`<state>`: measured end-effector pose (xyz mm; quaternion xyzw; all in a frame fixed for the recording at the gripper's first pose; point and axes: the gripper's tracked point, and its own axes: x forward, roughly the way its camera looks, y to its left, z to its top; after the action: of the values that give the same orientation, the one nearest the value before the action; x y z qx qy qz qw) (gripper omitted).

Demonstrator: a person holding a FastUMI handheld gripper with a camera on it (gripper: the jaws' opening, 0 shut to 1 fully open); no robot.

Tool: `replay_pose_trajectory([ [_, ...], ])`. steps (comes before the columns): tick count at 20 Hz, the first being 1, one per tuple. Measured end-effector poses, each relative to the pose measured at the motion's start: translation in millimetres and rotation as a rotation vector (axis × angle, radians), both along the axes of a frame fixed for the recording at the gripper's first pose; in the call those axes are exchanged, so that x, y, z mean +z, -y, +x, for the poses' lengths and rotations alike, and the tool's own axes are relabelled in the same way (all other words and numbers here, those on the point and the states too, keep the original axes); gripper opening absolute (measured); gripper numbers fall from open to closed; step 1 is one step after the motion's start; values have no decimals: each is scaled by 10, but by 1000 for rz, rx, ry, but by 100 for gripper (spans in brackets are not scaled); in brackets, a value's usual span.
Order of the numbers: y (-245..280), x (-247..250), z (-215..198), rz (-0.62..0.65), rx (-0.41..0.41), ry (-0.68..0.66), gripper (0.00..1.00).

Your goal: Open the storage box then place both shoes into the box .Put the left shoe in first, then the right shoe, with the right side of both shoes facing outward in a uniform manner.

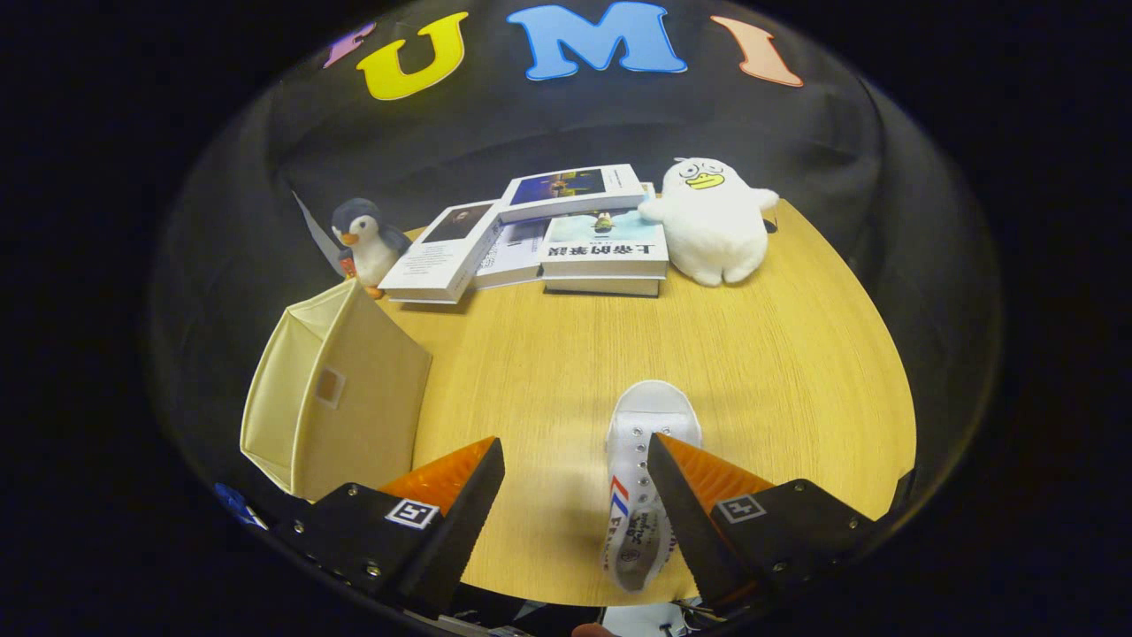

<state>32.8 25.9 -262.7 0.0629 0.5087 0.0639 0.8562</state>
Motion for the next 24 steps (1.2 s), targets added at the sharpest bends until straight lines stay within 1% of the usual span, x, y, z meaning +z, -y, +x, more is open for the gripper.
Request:
replay_pose_trajectory([
  [6,431,-359,-135,-57,-21,-72,98],
  [10,743,-625,-234,-143,-25,-134,98],
  [13,831,-787,-300,-163,-22,-180,98],
  [16,869,-909,-358,-178,-1,-213,98],
  [19,818,-979,-331,-164,-1,-237,98],
  [23,765,-1026,-317,-115,-24,-275,98],
  [24,753,-1030,-325,-97,-26,-279,94],
])
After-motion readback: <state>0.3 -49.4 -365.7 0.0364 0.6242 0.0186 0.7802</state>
